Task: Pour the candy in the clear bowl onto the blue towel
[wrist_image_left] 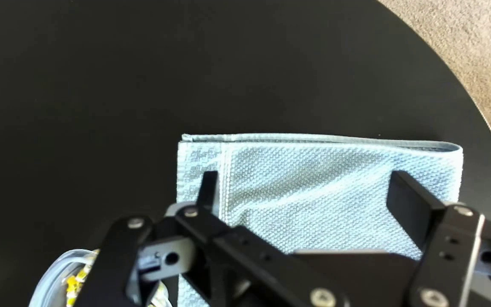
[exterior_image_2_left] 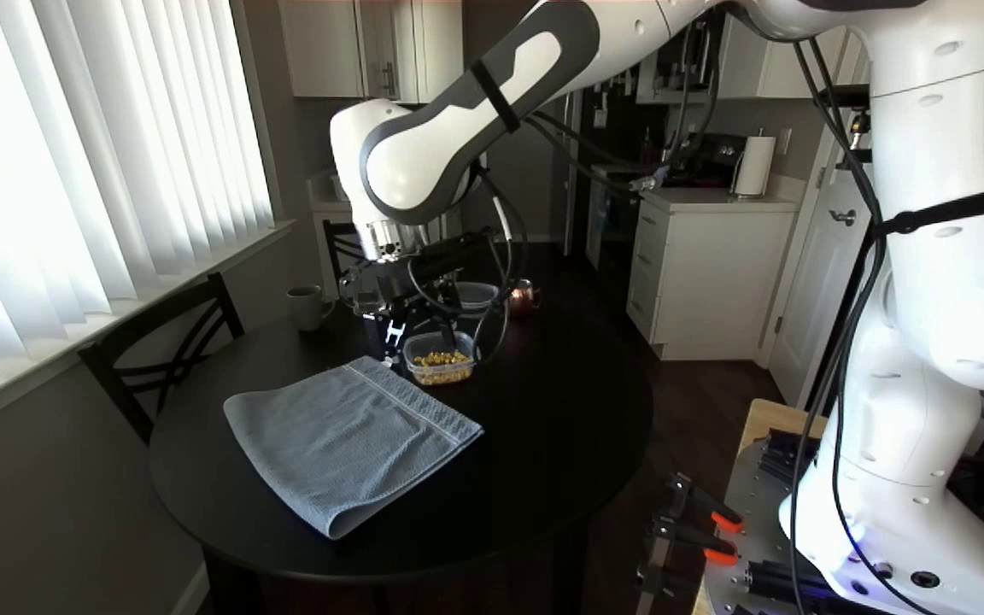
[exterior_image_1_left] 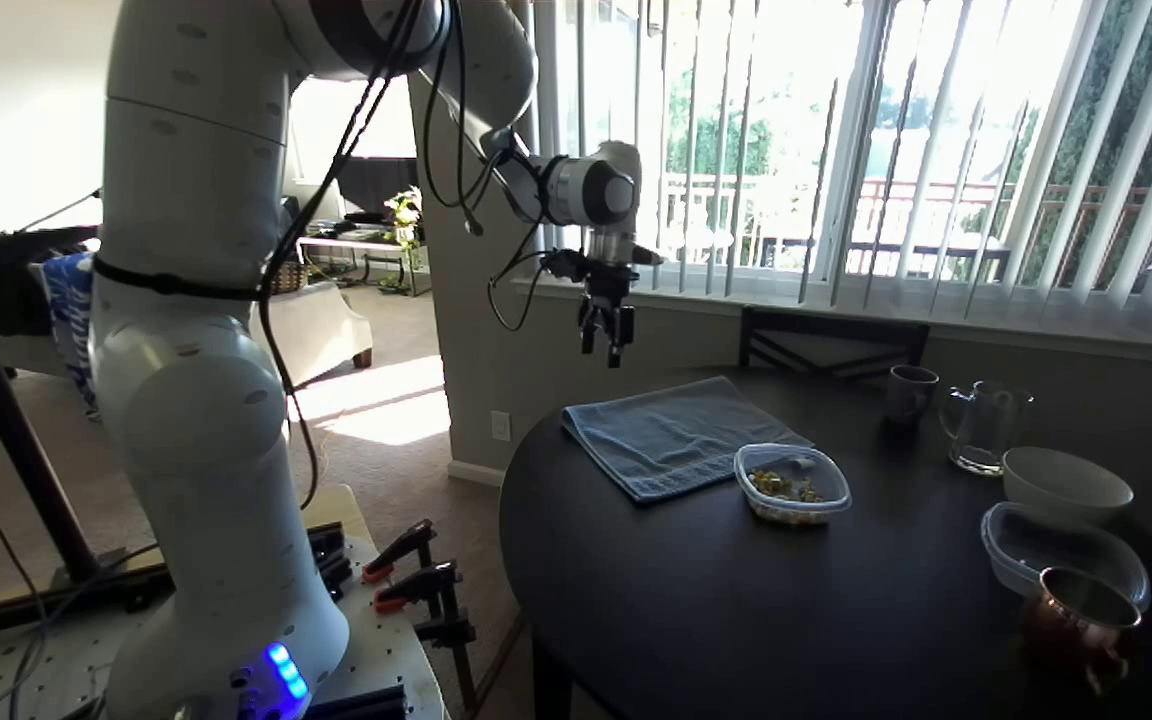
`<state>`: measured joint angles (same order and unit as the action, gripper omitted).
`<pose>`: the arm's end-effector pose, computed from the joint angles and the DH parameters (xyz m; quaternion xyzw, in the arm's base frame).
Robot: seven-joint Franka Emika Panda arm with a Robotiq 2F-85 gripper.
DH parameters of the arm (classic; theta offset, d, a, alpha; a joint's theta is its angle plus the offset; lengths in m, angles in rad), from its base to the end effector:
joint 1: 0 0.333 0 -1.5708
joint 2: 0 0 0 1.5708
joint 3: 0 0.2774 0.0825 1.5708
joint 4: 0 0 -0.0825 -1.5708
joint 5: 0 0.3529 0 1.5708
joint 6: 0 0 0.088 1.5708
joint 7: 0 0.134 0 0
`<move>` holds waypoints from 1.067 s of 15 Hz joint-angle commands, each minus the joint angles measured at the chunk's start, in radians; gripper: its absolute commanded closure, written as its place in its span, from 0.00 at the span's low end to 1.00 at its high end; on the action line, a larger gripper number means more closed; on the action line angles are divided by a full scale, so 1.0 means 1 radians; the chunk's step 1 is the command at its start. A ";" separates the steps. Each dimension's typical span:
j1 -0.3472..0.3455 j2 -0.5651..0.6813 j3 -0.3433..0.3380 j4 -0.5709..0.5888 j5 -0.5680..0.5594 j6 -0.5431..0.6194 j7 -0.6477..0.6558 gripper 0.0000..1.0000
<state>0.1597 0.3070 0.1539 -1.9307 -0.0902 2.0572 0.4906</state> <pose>0.5292 0.1631 0.2733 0.9939 -0.0651 -0.0751 0.0477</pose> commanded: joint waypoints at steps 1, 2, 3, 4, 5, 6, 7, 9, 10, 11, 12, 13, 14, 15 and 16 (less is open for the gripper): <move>0.025 -0.001 -0.029 0.001 0.014 -0.001 -0.006 0.00; 0.026 -0.001 -0.029 0.001 0.015 -0.001 -0.006 0.00; 0.027 -0.001 -0.028 0.001 0.015 -0.001 -0.006 0.00; 0.029 -0.001 -0.028 0.001 0.015 -0.001 -0.006 0.00; 0.029 -0.001 -0.028 0.001 0.015 -0.001 -0.006 0.00; 0.029 -0.001 -0.028 0.001 0.015 -0.001 -0.006 0.00; 0.029 -0.001 -0.028 0.001 0.015 -0.001 -0.006 0.00; 0.028 0.009 -0.028 0.016 0.022 -0.015 -0.006 0.00; 0.024 0.028 -0.030 0.043 0.038 -0.015 -0.004 0.00; 0.021 0.050 -0.035 0.075 0.050 -0.014 -0.005 0.00; 0.020 0.070 -0.042 0.106 0.058 -0.016 -0.003 0.00; 0.019 0.097 -0.050 0.149 0.064 -0.015 0.003 0.00; 0.019 0.131 -0.061 0.201 0.073 -0.026 0.014 0.00; 0.019 0.160 -0.071 0.244 0.081 -0.031 0.021 0.00; 0.019 0.191 -0.083 0.288 0.088 -0.031 0.030 0.00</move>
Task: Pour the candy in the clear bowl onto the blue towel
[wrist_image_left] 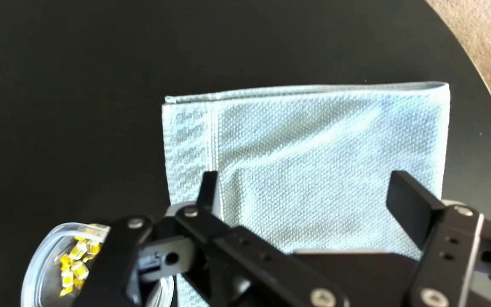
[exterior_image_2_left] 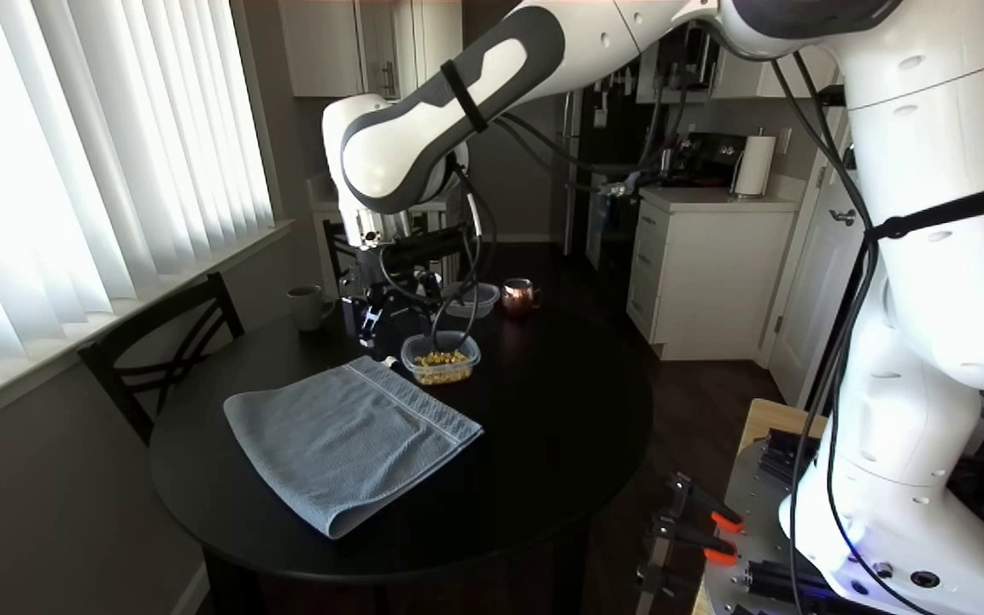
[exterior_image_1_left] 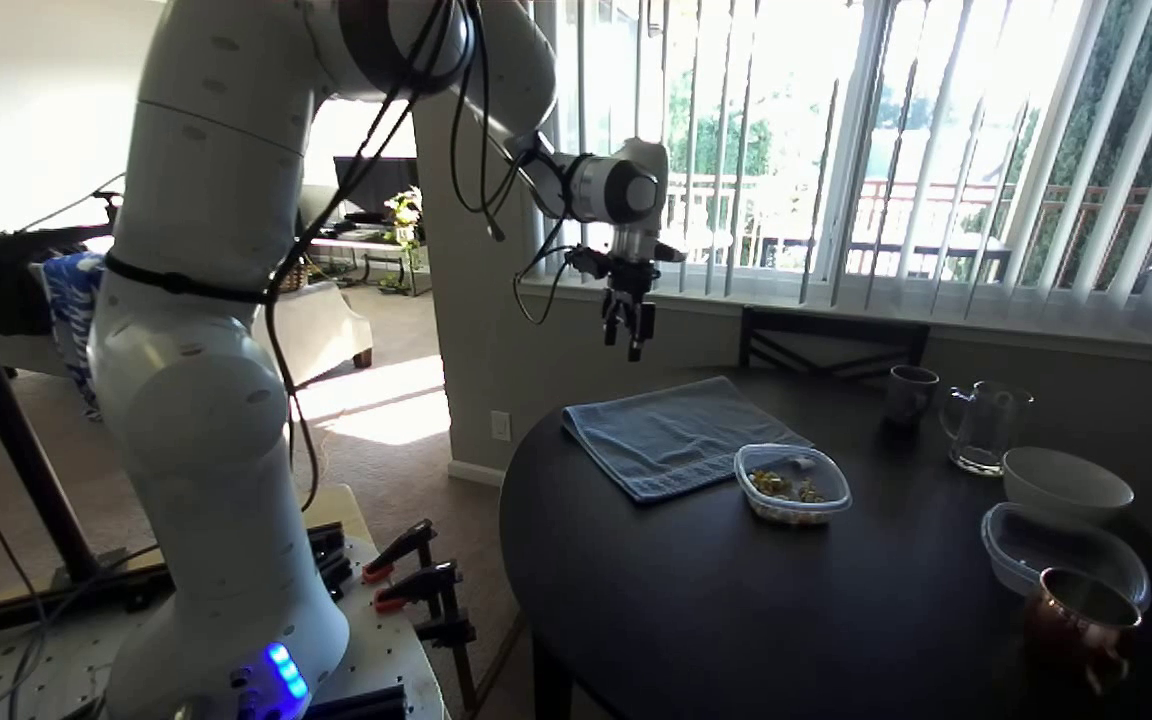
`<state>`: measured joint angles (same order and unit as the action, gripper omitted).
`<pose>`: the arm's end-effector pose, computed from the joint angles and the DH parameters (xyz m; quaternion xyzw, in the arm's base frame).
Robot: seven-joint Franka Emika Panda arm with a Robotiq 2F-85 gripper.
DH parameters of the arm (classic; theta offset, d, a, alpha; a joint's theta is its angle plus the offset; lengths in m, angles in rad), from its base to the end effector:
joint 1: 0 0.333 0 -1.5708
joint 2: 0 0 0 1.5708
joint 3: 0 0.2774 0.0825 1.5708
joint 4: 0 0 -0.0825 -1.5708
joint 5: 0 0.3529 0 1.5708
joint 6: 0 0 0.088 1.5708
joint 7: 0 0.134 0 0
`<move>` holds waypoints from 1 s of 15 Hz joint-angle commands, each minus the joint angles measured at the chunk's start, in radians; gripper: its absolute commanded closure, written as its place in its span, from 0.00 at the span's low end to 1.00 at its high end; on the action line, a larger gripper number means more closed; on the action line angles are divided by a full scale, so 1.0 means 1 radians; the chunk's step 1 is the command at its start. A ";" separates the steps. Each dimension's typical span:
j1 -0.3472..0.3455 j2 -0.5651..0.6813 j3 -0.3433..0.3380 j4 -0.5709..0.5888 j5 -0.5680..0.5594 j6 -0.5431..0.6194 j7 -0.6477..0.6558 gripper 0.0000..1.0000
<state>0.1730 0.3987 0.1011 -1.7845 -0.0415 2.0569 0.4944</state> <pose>0.5700 0.1543 0.2783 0.9929 -0.1017 -0.0582 0.0213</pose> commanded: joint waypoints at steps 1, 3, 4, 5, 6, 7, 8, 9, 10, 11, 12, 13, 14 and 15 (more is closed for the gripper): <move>0.005 0.131 -0.043 0.183 0.044 -0.028 0.036 0.00; 0.001 0.196 -0.075 0.264 0.048 -0.028 0.062 0.00; -0.003 0.228 -0.090 0.301 0.052 -0.029 0.080 0.00; -0.011 0.262 -0.108 0.337 0.060 -0.032 0.102 0.00; -0.018 0.294 -0.122 0.370 0.072 -0.036 0.124 0.00; -0.028 0.323 -0.135 0.399 0.088 -0.042 0.147 0.00; -0.039 0.347 -0.144 0.422 0.105 -0.049 0.167 0.00; -0.045 0.368 -0.151 0.441 0.116 -0.049 0.185 0.00; -0.049 0.387 -0.157 0.452 0.126 -0.033 0.204 0.00; -0.053 0.404 -0.162 0.465 0.134 -0.022 0.225 0.00; -0.054 0.421 -0.168 0.472 0.138 0.007 0.252 0.00; -0.055 0.437 -0.172 0.482 0.143 0.029 0.276 0.00; -0.054 0.451 -0.172 0.489 0.152 0.055 0.302 0.00; -0.052 0.465 -0.171 0.497 0.156 0.078 0.325 0.00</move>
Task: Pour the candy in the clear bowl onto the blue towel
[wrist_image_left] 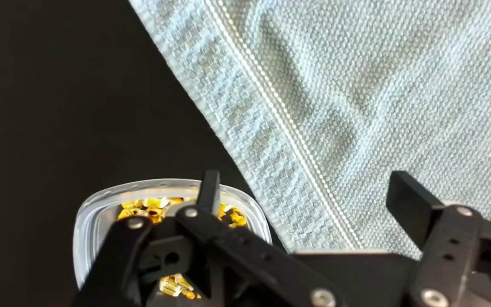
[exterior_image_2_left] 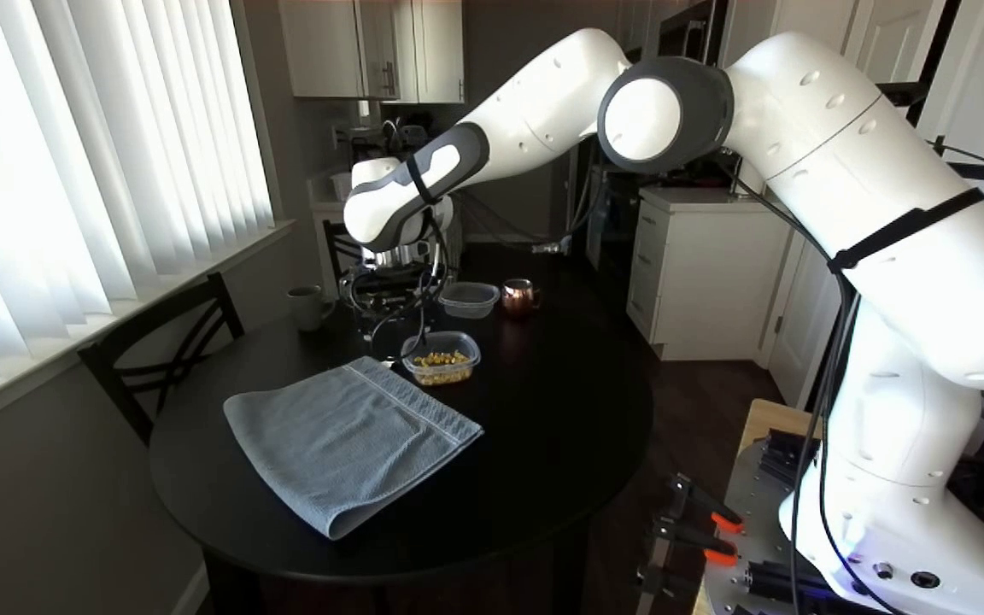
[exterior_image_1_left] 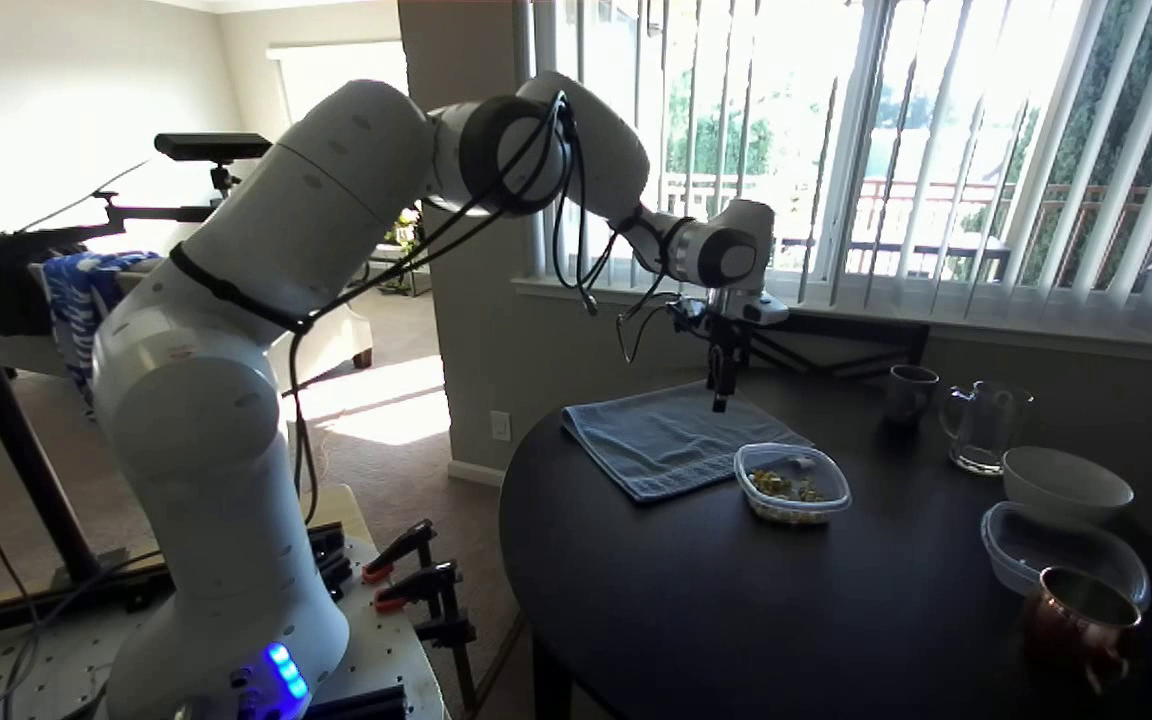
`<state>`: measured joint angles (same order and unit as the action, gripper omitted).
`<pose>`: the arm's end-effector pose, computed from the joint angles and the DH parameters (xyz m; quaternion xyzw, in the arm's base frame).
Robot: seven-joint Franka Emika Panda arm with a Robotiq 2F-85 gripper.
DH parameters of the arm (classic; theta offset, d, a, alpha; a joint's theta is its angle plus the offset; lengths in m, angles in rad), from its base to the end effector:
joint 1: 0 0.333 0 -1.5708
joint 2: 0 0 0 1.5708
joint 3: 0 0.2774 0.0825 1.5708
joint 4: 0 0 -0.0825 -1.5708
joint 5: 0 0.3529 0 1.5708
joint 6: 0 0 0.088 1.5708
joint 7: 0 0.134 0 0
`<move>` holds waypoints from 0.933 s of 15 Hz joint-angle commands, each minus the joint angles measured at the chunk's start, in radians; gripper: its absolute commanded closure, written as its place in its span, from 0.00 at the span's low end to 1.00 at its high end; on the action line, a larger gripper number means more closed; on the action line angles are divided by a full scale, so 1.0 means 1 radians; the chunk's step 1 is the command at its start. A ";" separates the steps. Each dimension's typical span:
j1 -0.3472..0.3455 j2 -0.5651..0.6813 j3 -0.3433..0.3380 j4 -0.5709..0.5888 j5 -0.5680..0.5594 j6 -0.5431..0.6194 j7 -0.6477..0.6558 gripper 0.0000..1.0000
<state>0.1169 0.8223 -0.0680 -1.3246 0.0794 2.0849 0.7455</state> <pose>0.6785 0.0472 0.1999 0.9359 -0.3510 -0.0310 0.0035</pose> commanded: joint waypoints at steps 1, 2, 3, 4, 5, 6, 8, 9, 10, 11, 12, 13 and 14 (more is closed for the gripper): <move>0.009 0.053 -0.003 0.046 0.035 0.056 0.101 0.00; 0.016 0.061 -0.006 0.055 0.028 0.033 0.124 0.00; 0.017 0.057 -0.001 0.064 0.020 -0.037 0.127 0.00; 0.009 0.051 0.000 0.039 0.008 0.020 0.092 0.00; 0.012 0.057 0.001 0.046 0.008 -0.002 0.101 0.00; 0.015 0.059 0.001 0.051 0.007 -0.012 0.105 0.00; 0.017 0.059 0.002 0.057 0.007 -0.019 0.106 0.00; 0.016 0.059 0.002 0.058 0.007 -0.019 0.106 0.00; 0.016 0.059 0.001 0.058 0.007 -0.019 0.106 0.00; 0.016 0.059 0.001 0.058 0.007 -0.019 0.107 0.00; 0.016 0.059 0.001 0.058 0.007 -0.019 0.107 0.00; 0.016 0.059 0.001 0.058 0.007 -0.019 0.107 0.00; 0.016 0.059 0.001 0.058 0.007 -0.019 0.107 0.00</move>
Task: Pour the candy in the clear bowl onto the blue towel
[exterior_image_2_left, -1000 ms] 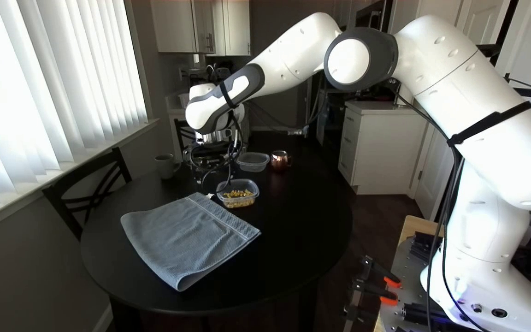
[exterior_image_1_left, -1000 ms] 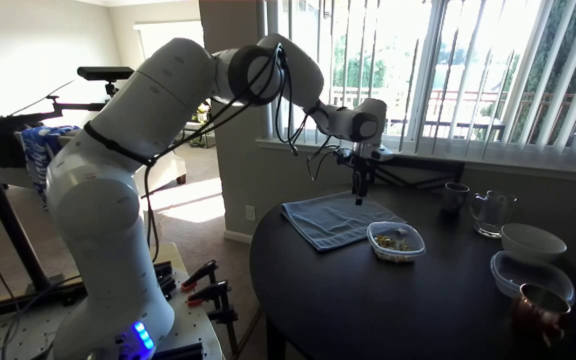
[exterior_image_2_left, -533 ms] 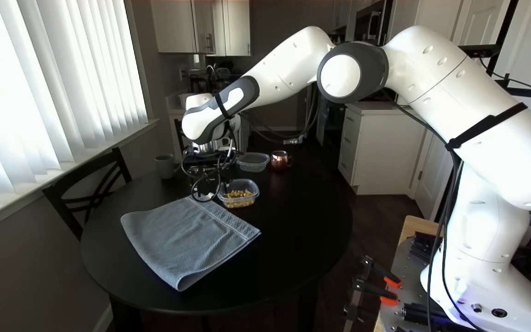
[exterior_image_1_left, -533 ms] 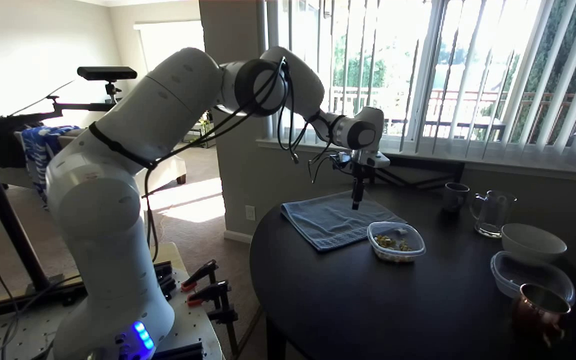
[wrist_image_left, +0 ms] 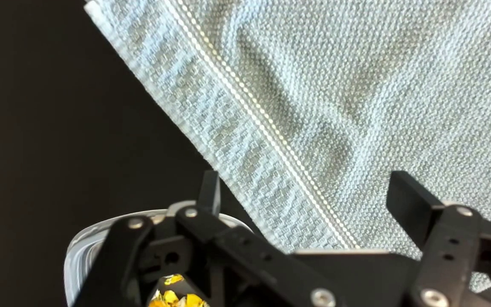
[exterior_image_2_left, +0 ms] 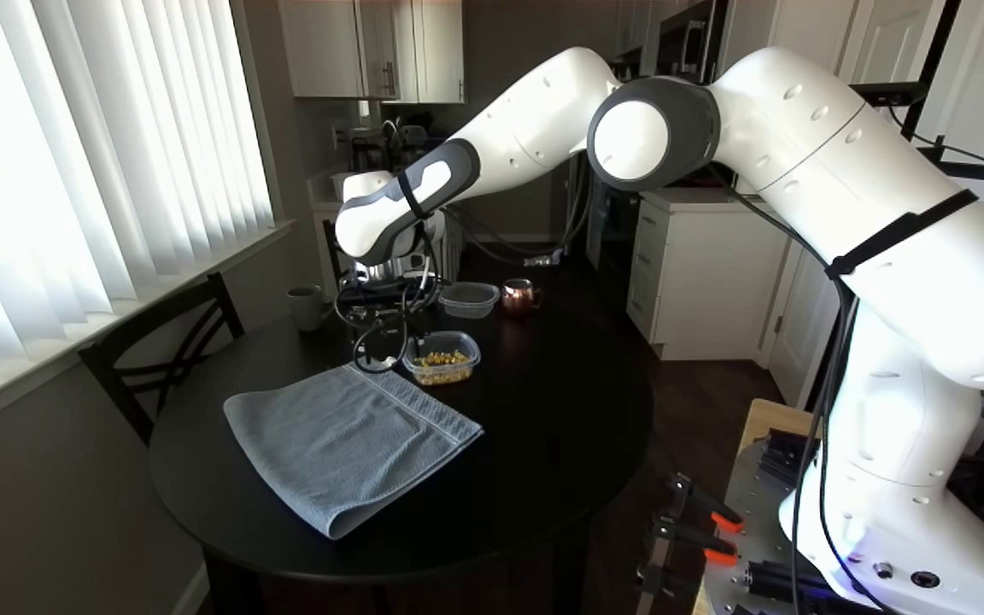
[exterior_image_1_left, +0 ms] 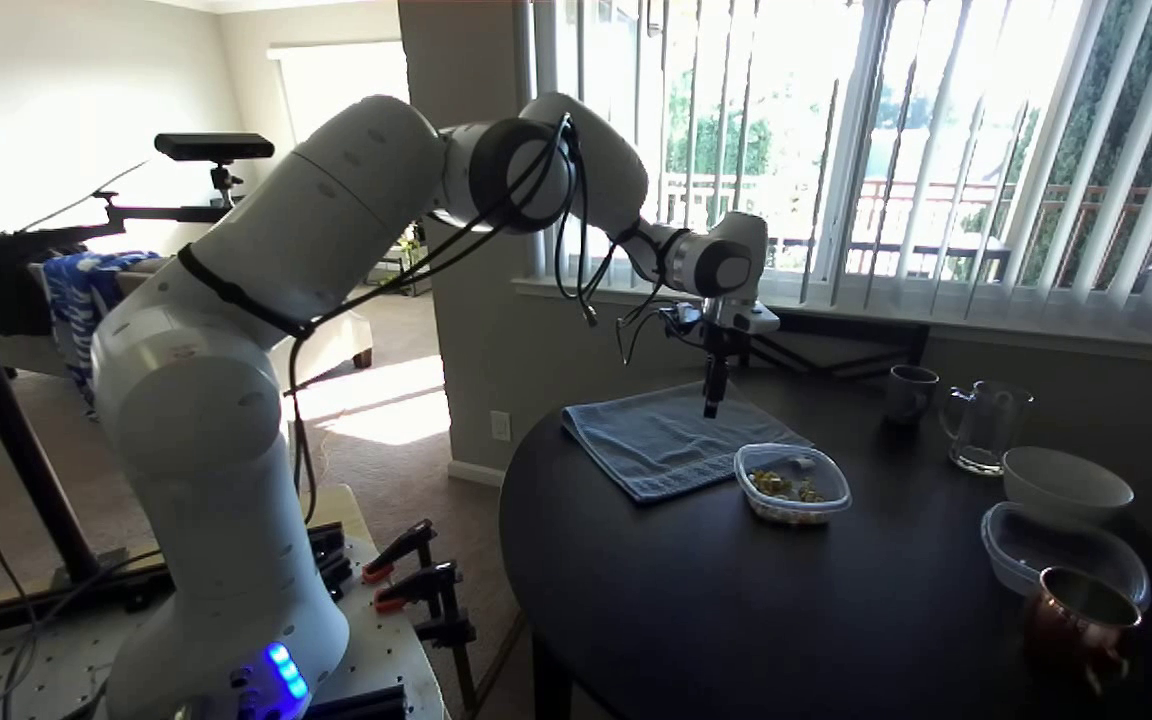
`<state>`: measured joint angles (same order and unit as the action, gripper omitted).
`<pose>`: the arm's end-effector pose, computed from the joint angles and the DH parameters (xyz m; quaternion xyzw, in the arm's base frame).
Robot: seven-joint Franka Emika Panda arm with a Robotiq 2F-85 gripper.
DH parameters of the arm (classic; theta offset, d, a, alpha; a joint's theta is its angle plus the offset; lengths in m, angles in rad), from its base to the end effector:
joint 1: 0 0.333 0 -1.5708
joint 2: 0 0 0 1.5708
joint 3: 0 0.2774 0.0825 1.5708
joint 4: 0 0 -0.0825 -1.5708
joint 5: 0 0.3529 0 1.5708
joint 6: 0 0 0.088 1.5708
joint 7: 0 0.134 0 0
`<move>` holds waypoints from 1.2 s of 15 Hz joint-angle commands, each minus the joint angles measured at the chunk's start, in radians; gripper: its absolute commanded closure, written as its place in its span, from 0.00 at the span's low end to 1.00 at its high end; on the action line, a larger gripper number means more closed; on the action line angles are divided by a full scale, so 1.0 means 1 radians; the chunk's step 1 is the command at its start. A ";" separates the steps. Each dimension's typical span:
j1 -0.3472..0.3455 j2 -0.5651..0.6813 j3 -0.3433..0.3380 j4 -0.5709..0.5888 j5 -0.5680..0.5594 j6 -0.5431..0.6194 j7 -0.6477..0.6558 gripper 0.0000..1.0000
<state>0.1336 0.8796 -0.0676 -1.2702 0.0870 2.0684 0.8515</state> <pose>0.6813 0.0605 0.1824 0.9188 -0.3926 -0.0403 0.0078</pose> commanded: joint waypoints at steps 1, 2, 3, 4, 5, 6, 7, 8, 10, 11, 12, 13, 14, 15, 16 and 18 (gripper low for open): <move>0.000 0.002 0.001 0.004 -0.001 -0.003 0.001 0.00; 0.000 0.002 0.001 0.004 -0.001 -0.003 0.001 0.00; 0.000 0.002 0.001 0.004 -0.001 -0.003 0.001 0.00; 0.000 0.002 0.001 0.004 -0.001 -0.003 0.001 0.00; 0.000 0.002 0.001 0.004 -0.001 -0.003 0.001 0.00; 0.000 0.002 0.001 0.004 -0.001 -0.003 0.001 0.00; 0.000 0.002 0.001 0.004 -0.001 -0.003 0.001 0.00; 0.000 0.002 0.001 0.004 -0.001 -0.003 0.001 0.00; 0.000 0.002 0.001 0.004 -0.001 -0.003 0.001 0.00; 0.000 0.002 0.001 0.004 -0.001 -0.003 0.001 0.00; 0.000 0.002 0.001 0.004 -0.001 -0.003 0.001 0.00; 0.000 0.002 0.001 0.004 -0.001 -0.003 0.001 0.00; 0.000 0.002 0.001 0.004 -0.001 -0.003 0.001 0.00; -0.003 0.018 -0.004 0.022 -0.010 -0.001 -0.009 0.00; -0.004 0.032 -0.010 0.042 -0.018 -0.005 -0.010 0.00; -0.011 0.068 -0.024 0.101 -0.038 -0.023 -0.015 0.00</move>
<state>0.1328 0.8941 -0.0761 -1.2546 0.0742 2.0689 0.8515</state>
